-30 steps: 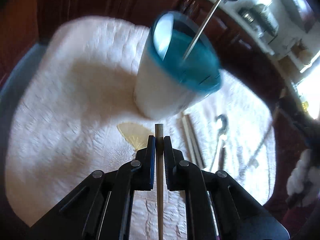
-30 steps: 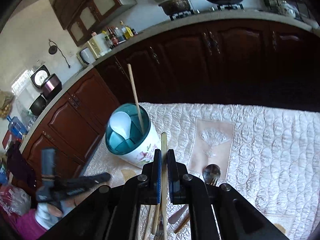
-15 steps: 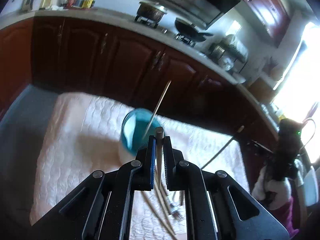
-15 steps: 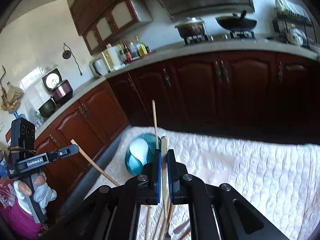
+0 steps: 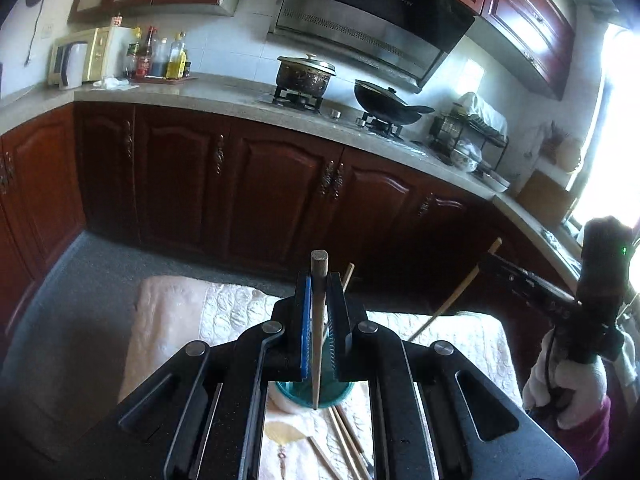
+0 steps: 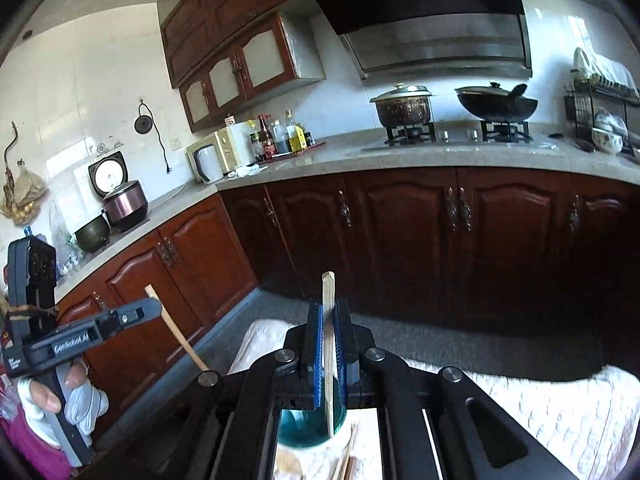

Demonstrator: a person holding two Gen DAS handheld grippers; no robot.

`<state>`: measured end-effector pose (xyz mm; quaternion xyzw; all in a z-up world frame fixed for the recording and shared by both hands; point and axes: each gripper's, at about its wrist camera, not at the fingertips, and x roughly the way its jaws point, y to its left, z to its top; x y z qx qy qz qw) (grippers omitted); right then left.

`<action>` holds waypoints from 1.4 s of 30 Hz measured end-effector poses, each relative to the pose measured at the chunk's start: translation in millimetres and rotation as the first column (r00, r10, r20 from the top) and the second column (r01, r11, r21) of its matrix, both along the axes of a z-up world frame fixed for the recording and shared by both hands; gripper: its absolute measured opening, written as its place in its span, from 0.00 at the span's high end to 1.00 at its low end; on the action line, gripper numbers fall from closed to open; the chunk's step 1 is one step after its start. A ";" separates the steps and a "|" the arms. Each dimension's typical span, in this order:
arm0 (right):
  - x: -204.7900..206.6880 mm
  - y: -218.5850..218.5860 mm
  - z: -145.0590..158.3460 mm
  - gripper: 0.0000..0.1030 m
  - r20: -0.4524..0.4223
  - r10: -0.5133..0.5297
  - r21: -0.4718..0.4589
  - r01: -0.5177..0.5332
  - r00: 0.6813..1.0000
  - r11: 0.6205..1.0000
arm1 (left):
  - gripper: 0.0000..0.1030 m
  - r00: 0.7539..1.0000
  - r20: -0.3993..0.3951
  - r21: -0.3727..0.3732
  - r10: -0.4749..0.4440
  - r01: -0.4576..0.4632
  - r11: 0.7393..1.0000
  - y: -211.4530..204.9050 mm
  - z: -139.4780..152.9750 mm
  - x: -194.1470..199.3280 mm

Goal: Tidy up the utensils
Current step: 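Lift both chopsticks and lower them into the teal-rimmed holder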

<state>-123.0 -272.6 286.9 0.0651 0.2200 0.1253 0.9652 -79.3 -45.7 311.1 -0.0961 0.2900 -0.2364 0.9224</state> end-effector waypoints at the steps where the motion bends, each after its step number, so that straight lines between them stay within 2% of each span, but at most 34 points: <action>1: 4.3 0.7 0.0 0.95 0.000 -0.001 -0.002 0.001 1.000 1.000 | 0.94 1.000 0.000 0.001 0.004 -0.004 1.000 0.2 0.1 2.7; 5: 25.5 7.8 -4.6 0.95 -0.006 -0.008 -0.018 0.008 1.000 1.000 | 0.94 1.000 0.004 0.004 0.018 -0.018 1.000 2.5 4.0 15.4; 9: 44.3 12.2 -21.7 0.95 -0.043 -0.005 -0.012 0.004 0.999 1.000 | 0.94 1.000 0.002 0.039 0.023 -0.024 0.999 -1.7 -0.2 25.0; 15: 68.4 17.8 -63.2 0.95 -0.137 0.011 0.002 -0.010 0.990 1.000 | 0.94 0.999 0.009 0.126 0.054 -0.054 0.991 -16.1 -29.4 31.3; 18: 76.6 17.7 -81.3 0.95 -0.186 0.024 0.007 -0.023 0.982 1.000 | 0.94 0.999 -0.033 0.145 0.041 -0.035 0.989 -24.9 -49.9 37.1; 24: 91.4 13.1 -107.3 0.95 -0.248 0.032 0.028 -0.026 0.968 0.999 | 0.94 0.995 -0.090 0.149 0.050 -0.036 0.988 -33.6 -77.0 49.6; 28: 94.5 7.7 -114.2 0.95 -0.259 0.026 0.067 -0.009 0.966 0.998 | 0.94 0.992 -0.109 0.147 0.060 -0.044 0.988 -34.9 -86.3 52.6; 32: 92.6 5.5 -119.8 0.75 -0.274 0.022 0.076 -0.001 0.961 0.997 | 0.94 0.989 -0.123 0.138 0.082 -0.065 0.988 -33.1 -91.4 53.4; 35: 85.6 4.6 -123.7 0.75 -0.280 0.026 0.084 -0.003 0.960 0.996 | 0.92 0.987 -0.131 0.129 0.088 -0.071 0.989 -32.1 -94.6 52.3; 38: 77.0 4.8 -126.5 0.74 -0.286 0.029 0.083 -0.005 0.958 0.997 | 0.78 0.987 -0.135 0.131 0.091 -0.073 0.989 -32.3 -96.0 49.2; 40: 70.8 5.5 -127.8 0.73 -0.291 0.028 0.074 -0.007 0.956 0.997 | 0.62 0.987 -0.133 0.128 0.092 -0.075 0.989 -32.5 -96.0 45.5; 42: 62.5 7.1 -128.8 0.71 -0.294 0.027 0.063 -0.009 0.955 0.998 | 0.57 0.988 -0.124 0.128 0.094 -0.078 0.989 -32.6 -94.5 40.5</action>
